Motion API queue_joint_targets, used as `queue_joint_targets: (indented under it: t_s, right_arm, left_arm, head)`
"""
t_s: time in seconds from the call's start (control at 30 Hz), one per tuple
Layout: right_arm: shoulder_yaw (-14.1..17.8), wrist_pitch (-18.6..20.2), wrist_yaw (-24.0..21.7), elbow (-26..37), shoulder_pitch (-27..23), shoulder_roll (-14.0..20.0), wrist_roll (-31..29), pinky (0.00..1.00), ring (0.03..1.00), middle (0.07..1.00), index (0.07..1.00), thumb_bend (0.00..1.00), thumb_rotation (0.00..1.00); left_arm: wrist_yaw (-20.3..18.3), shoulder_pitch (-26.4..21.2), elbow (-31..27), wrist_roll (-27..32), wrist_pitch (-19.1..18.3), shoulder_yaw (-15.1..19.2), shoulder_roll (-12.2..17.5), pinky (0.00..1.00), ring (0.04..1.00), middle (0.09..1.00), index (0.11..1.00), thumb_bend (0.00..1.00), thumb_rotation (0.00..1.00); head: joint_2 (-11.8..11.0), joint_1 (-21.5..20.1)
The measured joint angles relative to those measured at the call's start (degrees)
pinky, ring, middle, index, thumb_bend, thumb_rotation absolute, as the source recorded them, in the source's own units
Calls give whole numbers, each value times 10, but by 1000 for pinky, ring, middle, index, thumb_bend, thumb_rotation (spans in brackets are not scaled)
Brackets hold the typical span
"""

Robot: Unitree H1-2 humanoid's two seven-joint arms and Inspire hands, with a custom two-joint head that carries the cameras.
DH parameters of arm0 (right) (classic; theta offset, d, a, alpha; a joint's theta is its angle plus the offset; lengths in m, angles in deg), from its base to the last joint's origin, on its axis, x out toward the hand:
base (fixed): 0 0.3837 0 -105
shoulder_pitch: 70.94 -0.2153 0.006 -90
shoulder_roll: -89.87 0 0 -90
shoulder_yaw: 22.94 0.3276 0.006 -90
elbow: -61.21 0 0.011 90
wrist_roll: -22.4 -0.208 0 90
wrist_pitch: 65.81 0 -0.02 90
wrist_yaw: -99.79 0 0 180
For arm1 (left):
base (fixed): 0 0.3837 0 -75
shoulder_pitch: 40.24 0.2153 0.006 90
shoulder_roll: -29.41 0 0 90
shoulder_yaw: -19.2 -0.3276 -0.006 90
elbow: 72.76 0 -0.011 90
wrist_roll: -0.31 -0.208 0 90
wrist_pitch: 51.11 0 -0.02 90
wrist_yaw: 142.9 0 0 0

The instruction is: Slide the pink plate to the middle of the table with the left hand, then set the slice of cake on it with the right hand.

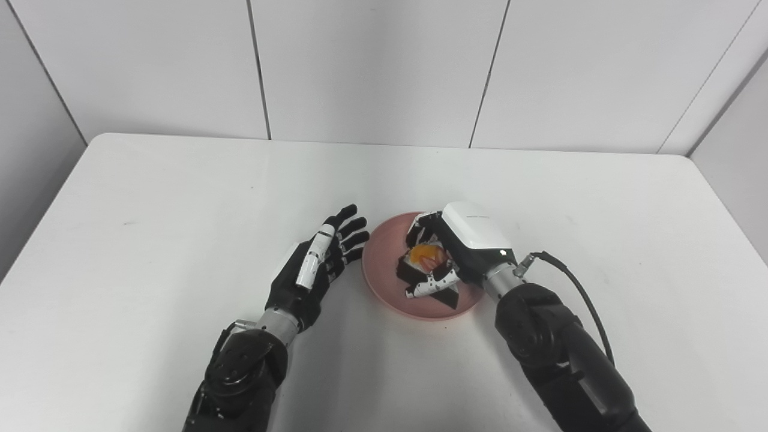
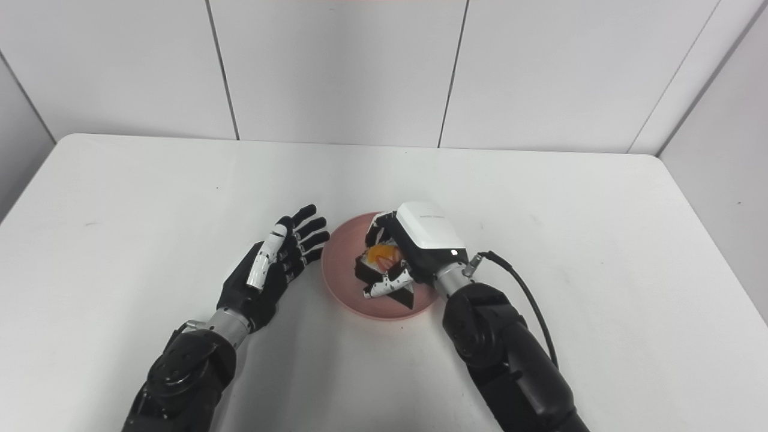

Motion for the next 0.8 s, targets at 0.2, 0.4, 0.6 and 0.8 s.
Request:
queue_joint_targets:
  t_s: [0.2, 0.4, 0.6, 0.8]
  right_arm:
    - [-12, 3, -53, 32, 5, 14, 30, 757, 963, 994, 996, 880, 949]
    - [-4, 3, -104, 63, 18, 16, 6, 854, 1000, 1000, 1000, 946, 956]
    - [20, 3, -113, 98, 21, 15, -17, 835, 1000, 1000, 1000, 961, 917]
    - [49, -17, -73, 116, 38, 13, -42, 809, 981, 1000, 1000, 920, 983]
  left_arm:
    - [0, 0, -3, 0, -2, 0, 0, 864, 874, 889, 873, 404, 962]
    - [0, 1, -7, 0, -8, 0, -1, 863, 883, 898, 880, 394, 960]
    - [0, 1, -7, 0, -8, 0, -1, 866, 878, 895, 879, 390, 975]
    - [-1, 3, -10, 0, -8, -1, 0, 869, 879, 900, 890, 389, 987]
  head:
    - [0, 0]
    - [1, -1]
    - [1, -2]
    - [2, -6]
